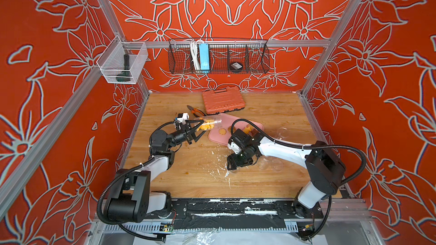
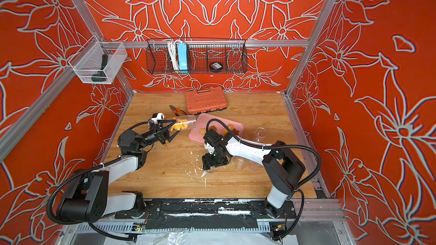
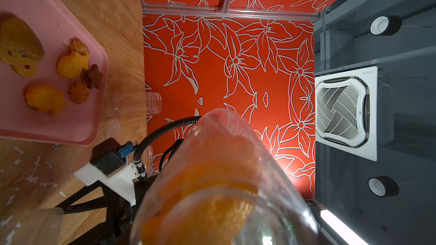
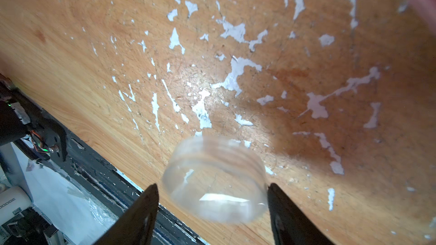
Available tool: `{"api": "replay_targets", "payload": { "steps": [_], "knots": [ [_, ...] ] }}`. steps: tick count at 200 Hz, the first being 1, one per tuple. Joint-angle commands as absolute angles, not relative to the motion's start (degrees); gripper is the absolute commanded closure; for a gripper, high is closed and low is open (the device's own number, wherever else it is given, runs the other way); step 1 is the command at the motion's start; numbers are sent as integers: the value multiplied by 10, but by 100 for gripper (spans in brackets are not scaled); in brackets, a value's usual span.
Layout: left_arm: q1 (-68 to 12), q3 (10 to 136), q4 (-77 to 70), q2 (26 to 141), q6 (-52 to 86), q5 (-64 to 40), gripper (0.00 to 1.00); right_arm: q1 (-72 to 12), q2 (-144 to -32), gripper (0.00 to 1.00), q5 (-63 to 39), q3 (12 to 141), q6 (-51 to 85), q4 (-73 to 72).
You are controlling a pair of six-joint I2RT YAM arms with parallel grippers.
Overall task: Pour the cookies out of the jar
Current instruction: Place the lid at the center of the board.
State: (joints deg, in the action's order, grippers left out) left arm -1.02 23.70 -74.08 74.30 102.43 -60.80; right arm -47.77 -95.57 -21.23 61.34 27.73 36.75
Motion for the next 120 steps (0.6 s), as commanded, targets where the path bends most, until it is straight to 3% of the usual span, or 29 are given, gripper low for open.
{"api": "replay_targets", "payload": {
  "steps": [1, 73, 120],
  "knots": [
    [-5, 239, -768, 727, 1032, -626, 40, -481, -947, 23, -202, 629, 276, 379],
    [-5, 236, -756, 726, 1019, -628, 39, -470, -858, 20, -186, 672, 251, 437],
    [-5, 251, -722, 741, 985, -632, 39, -386, -705, 19, -218, 642, 230, 408]
  ]
}}
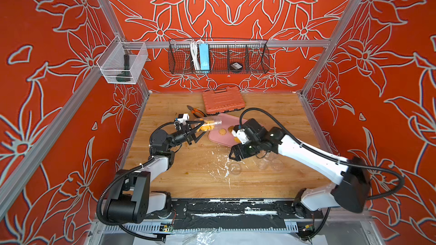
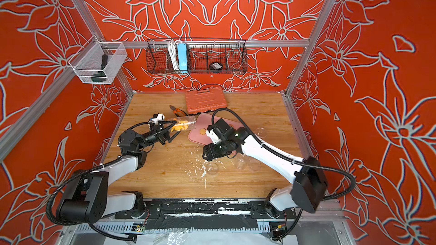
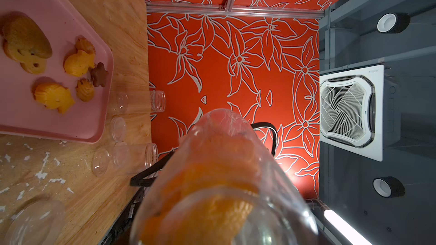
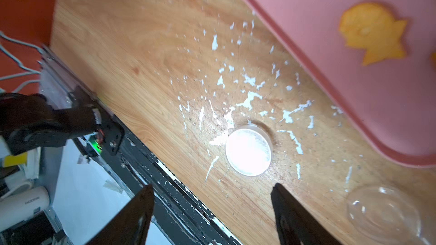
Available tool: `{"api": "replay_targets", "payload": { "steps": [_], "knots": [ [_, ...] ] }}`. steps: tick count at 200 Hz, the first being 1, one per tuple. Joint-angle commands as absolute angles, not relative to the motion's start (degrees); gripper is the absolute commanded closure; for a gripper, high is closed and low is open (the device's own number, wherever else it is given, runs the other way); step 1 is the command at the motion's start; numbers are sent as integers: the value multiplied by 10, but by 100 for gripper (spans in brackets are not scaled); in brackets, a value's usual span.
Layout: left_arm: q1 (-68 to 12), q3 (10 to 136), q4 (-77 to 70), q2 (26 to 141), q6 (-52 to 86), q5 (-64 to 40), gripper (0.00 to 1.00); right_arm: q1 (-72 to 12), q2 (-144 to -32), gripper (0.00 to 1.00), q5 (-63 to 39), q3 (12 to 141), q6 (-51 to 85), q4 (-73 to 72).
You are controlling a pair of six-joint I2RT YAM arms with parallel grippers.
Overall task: Pour the cookies out of the jar
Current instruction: Place the lid at the center of the board, then pour the cookies in the jar onto the tray.
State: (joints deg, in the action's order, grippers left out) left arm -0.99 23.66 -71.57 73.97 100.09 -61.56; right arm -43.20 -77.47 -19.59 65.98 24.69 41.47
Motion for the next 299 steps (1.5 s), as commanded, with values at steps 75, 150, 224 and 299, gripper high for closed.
{"api": "replay_targets", "payload": {
  "steps": [75, 150, 224, 299],
  "knots": [
    [-25, 319, -659, 842, 883, -655, 39, -255, -603, 15, -329, 581, 222, 381],
    [-42, 366, -574, 949, 728, -656, 39, -233, -606, 15, -349, 579, 198, 406],
    [-65, 399, -613, 1055, 714, -659, 39, -231, -611, 15, -349, 578, 206, 408],
    [-63, 429, -443, 1053, 587, -623, 39, -231, -609, 15, -362, 562, 229, 384]
  ]
}}
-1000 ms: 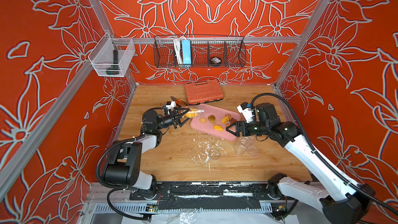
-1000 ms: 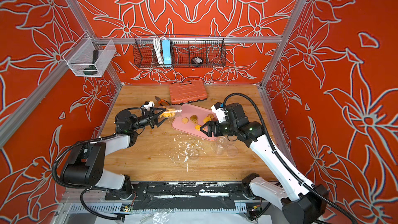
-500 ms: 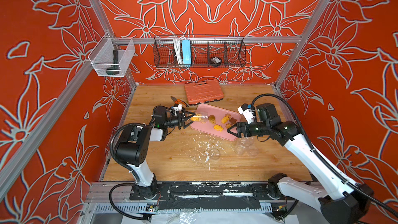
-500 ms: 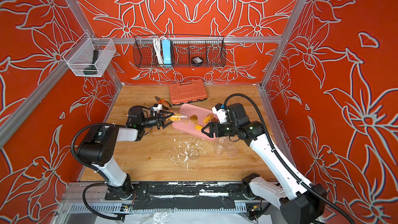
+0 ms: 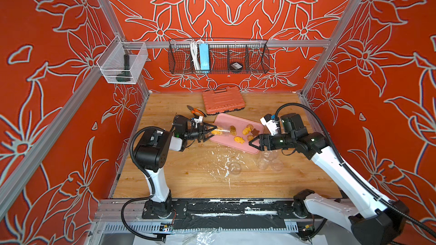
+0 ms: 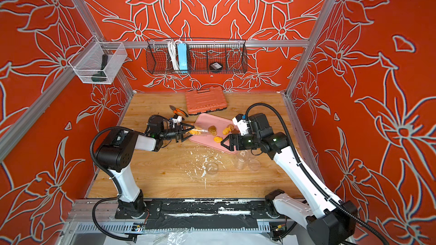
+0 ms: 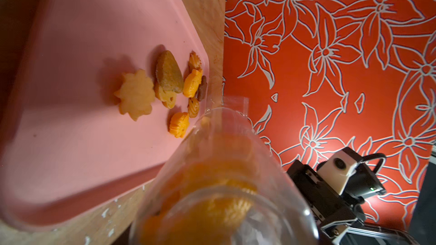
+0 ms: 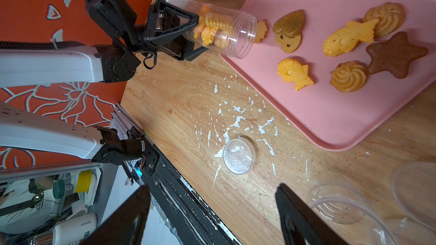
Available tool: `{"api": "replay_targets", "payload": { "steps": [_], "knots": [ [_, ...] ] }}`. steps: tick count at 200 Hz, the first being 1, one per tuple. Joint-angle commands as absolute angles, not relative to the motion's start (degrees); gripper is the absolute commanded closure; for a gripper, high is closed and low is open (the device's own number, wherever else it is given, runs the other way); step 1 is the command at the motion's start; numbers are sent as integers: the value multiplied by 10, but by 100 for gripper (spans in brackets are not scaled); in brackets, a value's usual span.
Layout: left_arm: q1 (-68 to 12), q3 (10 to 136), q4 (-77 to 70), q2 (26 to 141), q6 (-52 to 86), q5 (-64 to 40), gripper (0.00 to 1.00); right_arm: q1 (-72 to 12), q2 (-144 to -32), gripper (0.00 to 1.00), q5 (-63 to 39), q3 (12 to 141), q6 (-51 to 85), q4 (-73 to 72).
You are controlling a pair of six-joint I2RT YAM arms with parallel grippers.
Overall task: Pour the cookies out of the jar
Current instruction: Pour the cookies in the jar onto the tray.
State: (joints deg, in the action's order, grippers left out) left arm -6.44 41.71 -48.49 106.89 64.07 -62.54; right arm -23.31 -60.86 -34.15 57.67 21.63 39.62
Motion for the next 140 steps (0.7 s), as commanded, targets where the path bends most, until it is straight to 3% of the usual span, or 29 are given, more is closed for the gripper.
{"api": "replay_targets", "payload": {
  "steps": [1, 15, 40, 64, 91, 113, 131, 140],
  "knots": [
    [-63, 428, -450, 1054, 589, -624, 39, -231, -608, 15, -362, 562, 229, 383],
    [-62, 411, -522, 1063, 641, -630, 39, -231, -607, 15, -367, 557, 235, 377],
    [-57, 407, -506, 1055, 632, -620, 39, -231, -606, 15, -367, 561, 231, 384],
    [-57, 384, -661, 1080, 737, -639, 40, -231, -601, 15, -361, 559, 231, 384],
    [-57, 415, -463, 1038, 596, -613, 39, -231, -605, 15, -365, 557, 234, 381],
    [-57, 399, -567, 1042, 664, -629, 39, -231, -604, 15, -367, 553, 240, 373],
    [-57, 410, -475, 1033, 603, -615, 39, -231, -605, 15, -369, 555, 241, 372],
    [-57, 410, -501, 1036, 623, -626, 38, -231, -605, 15, -369, 556, 240, 373]
  ]
}}
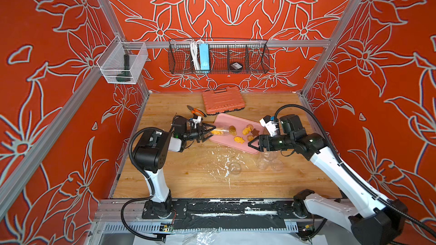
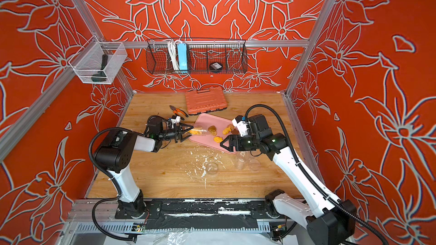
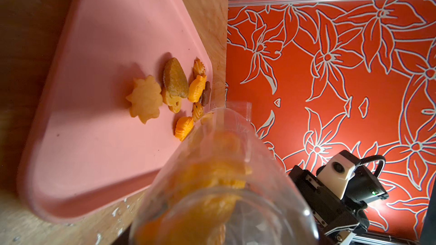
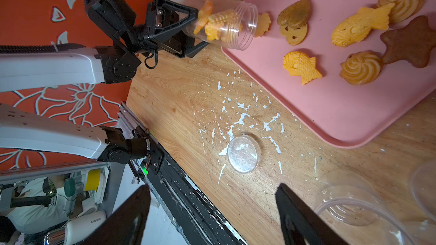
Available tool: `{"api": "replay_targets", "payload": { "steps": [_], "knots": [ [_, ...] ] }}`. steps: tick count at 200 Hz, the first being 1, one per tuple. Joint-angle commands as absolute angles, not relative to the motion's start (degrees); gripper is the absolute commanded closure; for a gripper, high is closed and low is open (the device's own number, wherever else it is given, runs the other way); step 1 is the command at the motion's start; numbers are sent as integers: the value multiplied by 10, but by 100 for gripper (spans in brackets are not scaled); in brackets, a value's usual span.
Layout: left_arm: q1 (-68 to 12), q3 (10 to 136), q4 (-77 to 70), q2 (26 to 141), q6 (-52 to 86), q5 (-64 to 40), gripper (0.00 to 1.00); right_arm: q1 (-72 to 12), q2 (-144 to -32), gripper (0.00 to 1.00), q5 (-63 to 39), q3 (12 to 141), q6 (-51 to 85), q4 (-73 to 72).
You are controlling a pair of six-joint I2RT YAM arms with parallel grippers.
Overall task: Pour the cookies out of the jar
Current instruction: Pour the cookies in the jar onto the tray.
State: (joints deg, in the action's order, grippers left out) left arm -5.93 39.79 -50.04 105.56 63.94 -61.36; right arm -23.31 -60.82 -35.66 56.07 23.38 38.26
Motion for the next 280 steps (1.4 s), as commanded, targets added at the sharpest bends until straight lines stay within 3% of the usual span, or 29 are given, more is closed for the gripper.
{"api": "replay_targets", "payload": {
  "steps": [1, 17, 41, 65, 82, 102, 122, 132, 149, 176, 198, 231, 254, 280],
  "knots": [
    [-57, 408, -509, 1037, 630, -628, 38, -230, -606, 15, -369, 556, 241, 373],
    [-57, 389, -631, 1058, 714, -637, 39, -231, -603, 15, -368, 555, 240, 372],
    [-59, 434, -364, 1021, 527, -592, 39, -231, -604, 15, -369, 557, 239, 374],
    [-59, 409, -516, 1032, 633, -627, 39, -231, -602, 15, -368, 553, 240, 369],
    [-61, 442, -305, 1017, 494, -572, 39, -231, -605, 15, -372, 555, 240, 370],
    [-63, 443, -363, 1014, 522, -604, 39, -231, -603, 15, -368, 556, 236, 373],
    [-65, 471, -233, 1005, 433, -553, 39, -231, -601, 15, -369, 554, 237, 372],
    [-62, 461, -287, 1010, 472, -583, 38, -231, -601, 15, -370, 555, 236, 373],
    [-60, 410, -512, 1040, 625, -631, 39, -231, -598, 15, -369, 554, 236, 374],
    [-62, 456, -311, 1009, 483, -589, 38, -231, -593, 15, -365, 555, 230, 383],
    [-59, 416, -470, 1024, 597, -623, 37, -231, -590, 15, -363, 549, 231, 380],
    [-62, 480, -226, 997, 418, -560, 38, -231, -590, 15, -364, 551, 233, 379],
    [-62, 453, -329, 1002, 489, -596, 37, -231, -590, 15, -366, 549, 237, 375],
    [-64, 487, -188, 997, 401, -542, 37, -231, -593, 15, -368, 555, 236, 379]
  ]
}}
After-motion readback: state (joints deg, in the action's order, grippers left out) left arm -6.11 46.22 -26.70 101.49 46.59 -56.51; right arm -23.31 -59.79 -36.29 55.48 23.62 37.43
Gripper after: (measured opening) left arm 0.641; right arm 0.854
